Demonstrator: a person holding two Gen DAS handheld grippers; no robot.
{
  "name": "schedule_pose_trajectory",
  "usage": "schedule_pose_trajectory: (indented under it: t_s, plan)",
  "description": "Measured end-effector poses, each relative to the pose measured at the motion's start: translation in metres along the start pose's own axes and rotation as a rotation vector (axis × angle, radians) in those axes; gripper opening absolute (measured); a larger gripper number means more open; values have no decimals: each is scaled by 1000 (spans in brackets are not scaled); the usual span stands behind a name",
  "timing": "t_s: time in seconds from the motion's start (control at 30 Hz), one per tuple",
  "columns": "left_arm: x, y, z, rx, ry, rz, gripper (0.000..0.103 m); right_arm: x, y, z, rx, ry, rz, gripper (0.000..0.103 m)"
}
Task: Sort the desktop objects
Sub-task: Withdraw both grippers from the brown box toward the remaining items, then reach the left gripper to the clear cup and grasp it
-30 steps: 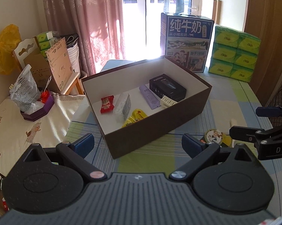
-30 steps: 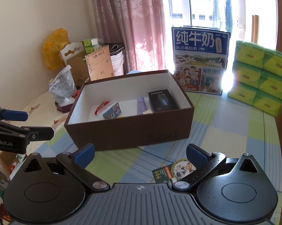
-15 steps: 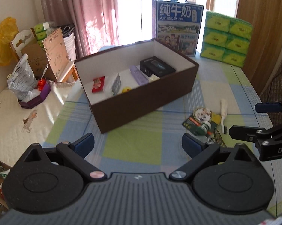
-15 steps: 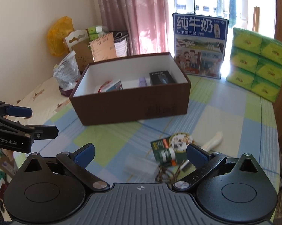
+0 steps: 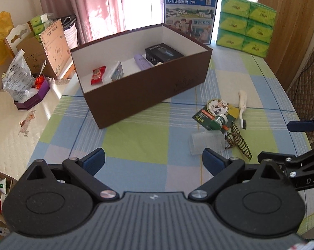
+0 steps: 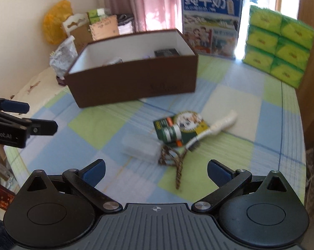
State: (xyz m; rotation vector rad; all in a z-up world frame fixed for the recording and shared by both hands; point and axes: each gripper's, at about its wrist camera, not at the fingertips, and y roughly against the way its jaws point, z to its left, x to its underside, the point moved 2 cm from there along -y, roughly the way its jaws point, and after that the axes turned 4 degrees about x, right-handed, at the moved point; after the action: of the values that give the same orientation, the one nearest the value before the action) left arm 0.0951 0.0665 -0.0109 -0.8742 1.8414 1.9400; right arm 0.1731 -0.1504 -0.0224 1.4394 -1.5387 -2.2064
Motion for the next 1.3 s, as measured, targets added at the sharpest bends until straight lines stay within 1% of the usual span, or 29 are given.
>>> schedule_pose_trajectory:
  t_s: [0.2,0.4,0.53,0.7,0.8,0.93,1.1,1.2,1.3]
  plan:
    - [3,-15,-9,37,-23,29,98,14,-9,-15,56,-46,57,101]
    - [5,-35,-21,70,-57,69,98,19,-16,-32,83,-116,94,101]
    - [5,-47,-28,101,-95,84,98,22,-22,-43,113,-156,118,101]
    - [4,-67,-38,138,-170,85,98,28,-26,-58,140,-202,150,101]
    - [2,-80,-44,168,-233,88,98,31,-30,-66,158,-228,170,101]
    - [0,-102,-50,233,-338,94,98,35,-32,-77,178,-268,185,101]
    - [-4,-134,-52,308,-439,121,98,42,-35,-92,219,-327,209,101]
    - [-8,-148,-57,352,-533,123,97,48,-35,-100,242,-375,226,101]
    - [-9,-160,-66,369,-636,129,97,51,-34,-105,258,-410,239,101]
